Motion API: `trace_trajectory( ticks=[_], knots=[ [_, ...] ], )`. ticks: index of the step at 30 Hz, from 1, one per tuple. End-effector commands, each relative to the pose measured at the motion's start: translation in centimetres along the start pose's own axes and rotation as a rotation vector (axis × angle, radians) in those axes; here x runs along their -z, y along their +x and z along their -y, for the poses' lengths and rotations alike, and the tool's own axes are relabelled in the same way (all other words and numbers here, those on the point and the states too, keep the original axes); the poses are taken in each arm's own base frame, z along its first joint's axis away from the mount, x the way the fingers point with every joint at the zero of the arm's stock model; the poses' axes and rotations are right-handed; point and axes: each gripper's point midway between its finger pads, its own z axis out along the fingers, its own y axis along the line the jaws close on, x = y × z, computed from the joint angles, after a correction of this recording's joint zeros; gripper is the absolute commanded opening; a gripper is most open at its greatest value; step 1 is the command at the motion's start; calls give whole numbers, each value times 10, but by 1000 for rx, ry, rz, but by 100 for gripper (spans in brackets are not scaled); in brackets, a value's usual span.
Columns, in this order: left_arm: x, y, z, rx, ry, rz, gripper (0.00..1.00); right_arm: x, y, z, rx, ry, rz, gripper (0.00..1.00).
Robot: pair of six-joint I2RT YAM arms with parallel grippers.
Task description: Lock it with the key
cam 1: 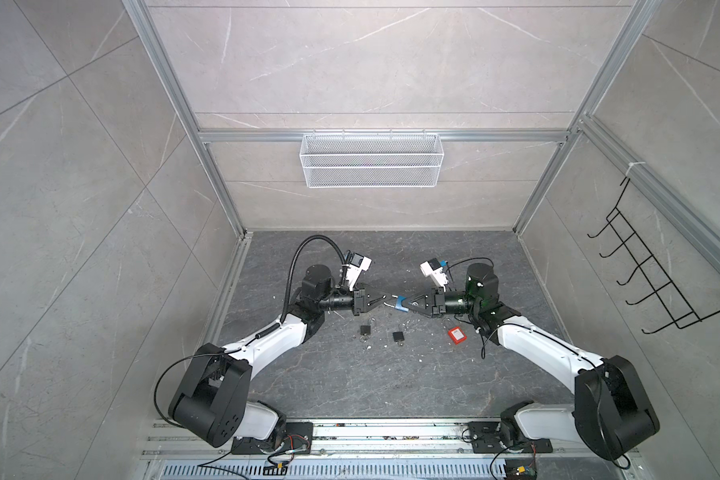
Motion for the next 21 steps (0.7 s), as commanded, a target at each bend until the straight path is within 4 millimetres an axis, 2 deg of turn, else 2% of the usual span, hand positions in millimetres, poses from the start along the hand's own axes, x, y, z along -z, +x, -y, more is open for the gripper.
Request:
trace_trajectory(
  ticks=[1, 8, 15, 21],
  knots=[
    [-1, -10, 21, -55, 61, 5, 0, 5, -14, -11, 98, 56, 56, 0],
    [-5, -1, 41, -9, 101, -11, 0, 20, -9, 1, 184, 231, 80, 0],
    [-19, 5, 63, -47, 115, -30, 0, 20, -8, 0, 179, 226, 81, 0],
    [-27, 8, 71, -77, 122, -33, 0, 17, -14, -12, 176, 161, 100, 0]
  ],
)
